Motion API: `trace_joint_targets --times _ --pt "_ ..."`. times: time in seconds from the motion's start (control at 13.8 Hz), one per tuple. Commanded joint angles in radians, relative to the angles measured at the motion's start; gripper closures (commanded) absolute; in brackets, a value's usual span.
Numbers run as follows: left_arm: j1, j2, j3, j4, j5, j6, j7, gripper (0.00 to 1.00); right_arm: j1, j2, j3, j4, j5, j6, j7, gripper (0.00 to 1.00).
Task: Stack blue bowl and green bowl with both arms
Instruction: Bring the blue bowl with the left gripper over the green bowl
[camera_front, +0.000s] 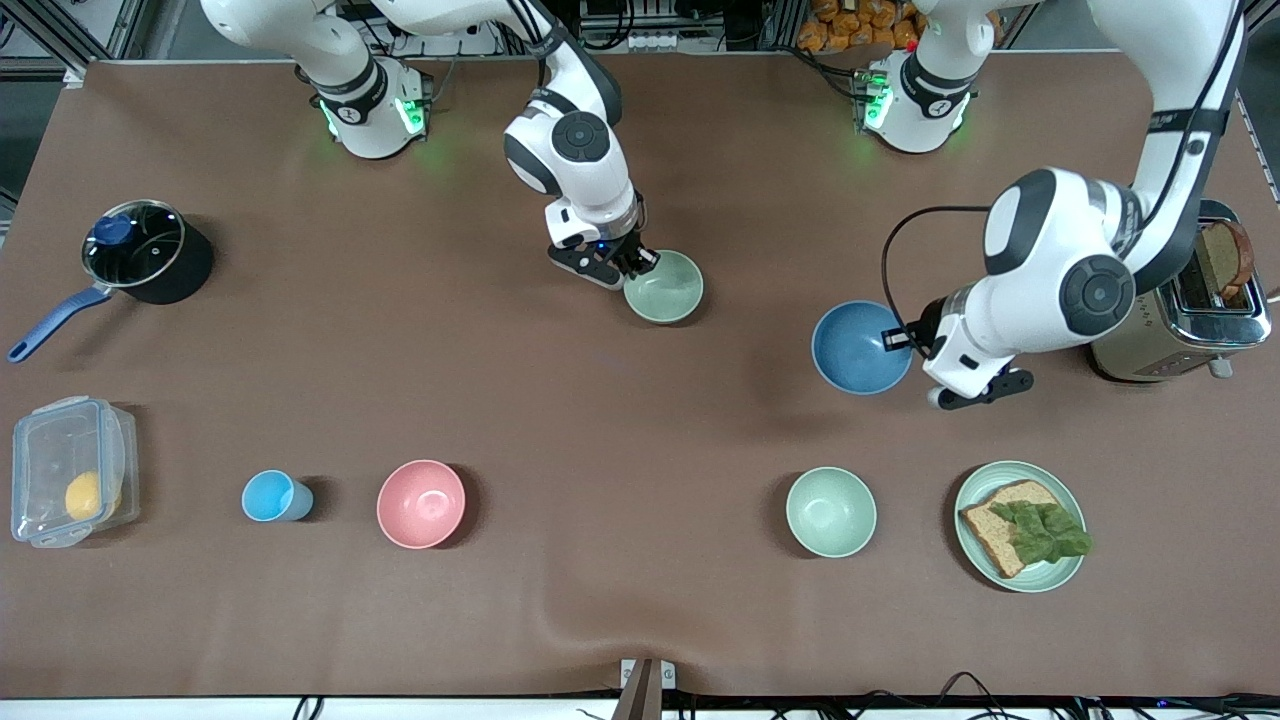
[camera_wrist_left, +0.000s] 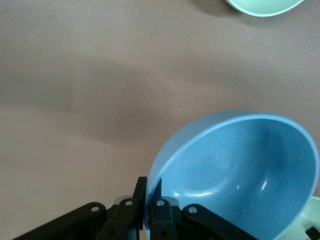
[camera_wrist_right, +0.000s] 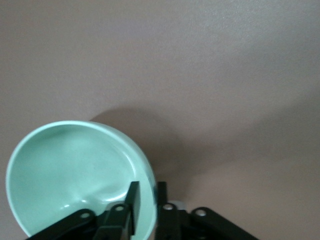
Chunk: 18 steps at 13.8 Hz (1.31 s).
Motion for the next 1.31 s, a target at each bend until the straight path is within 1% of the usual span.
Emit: trace_joint_targets --times 0.0,0.15,0.22,0.29,0.36,0.44,0.51,0.58,0.73,0.87,0.94,1.09,1.16,1.23 --pt "0.01 -0.094 -0.015 -0.009 -0.025 -0.048 -0.048 1.0 -0.004 0.011 -0.005 0.037 -0.023 -0.013 0.056 0.0" --pt "0.008 -0.036 -0.017 -0.009 -0.101 -0.038 -0.045 1.0 -0.025 0.007 -0.002 0.055 -0.005 -0.029 0.059 0.0" --pt "-0.013 -0.03 -0.017 -0.012 -0.115 0.025 -0.045 1.0 -0.036 -0.002 -0.002 0.06 -0.002 -0.067 0.091 0.0" --pt "-0.042 -0.025 -0.017 -0.016 -0.121 0.119 -0.058 1.0 -0.05 -0.007 -0.002 0.078 0.001 -0.109 0.118 0.0" --pt "-0.064 -0.013 -0.017 -0.018 -0.121 0.163 -0.074 1.0 -0.08 -0.004 0.001 0.095 0.009 -0.14 0.123 0.0" --pt "-0.091 -0.002 -0.017 -0.019 -0.121 0.192 -0.074 1.0 -0.1 -0.004 0.003 0.098 0.053 -0.149 0.123 0.0" --pt "-0.122 0.01 -0.017 -0.023 -0.12 0.22 -0.075 1.0 -0.108 -0.002 -0.002 0.097 0.139 -0.149 0.119 0.0" --pt "-0.151 0.021 -0.017 -0.023 -0.121 0.225 -0.076 1.0 -0.125 0.005 -0.002 0.095 0.19 -0.146 0.112 0.0" --pt "-0.217 0.059 -0.017 -0.023 -0.12 0.225 -0.076 1.0 -0.153 0.031 0.003 0.093 0.222 -0.141 0.112 0.0" --pt "-0.287 0.094 -0.017 -0.021 -0.12 0.225 -0.077 1.0 -0.165 0.063 0.003 0.09 0.335 -0.126 0.083 0.0" --pt "-0.317 0.099 -0.017 -0.023 -0.12 0.225 -0.091 1.0 -0.176 0.073 0.003 0.086 0.406 -0.111 0.024 0.0" --pt "-0.353 0.119 -0.017 -0.023 -0.12 0.223 -0.12 1.0 -0.171 0.097 0.001 0.086 0.637 -0.085 -0.117 0.0" --pt "-0.373 0.142 -0.017 -0.015 -0.12 0.223 -0.12 1.0 -0.164 0.109 0.001 0.077 0.717 -0.054 -0.201 0.0" --pt "-0.393 0.157 -0.017 -0.01 -0.118 0.225 -0.12 1.0 -0.162 0.114 0.001 0.067 0.759 -0.051 -0.251 0.0"
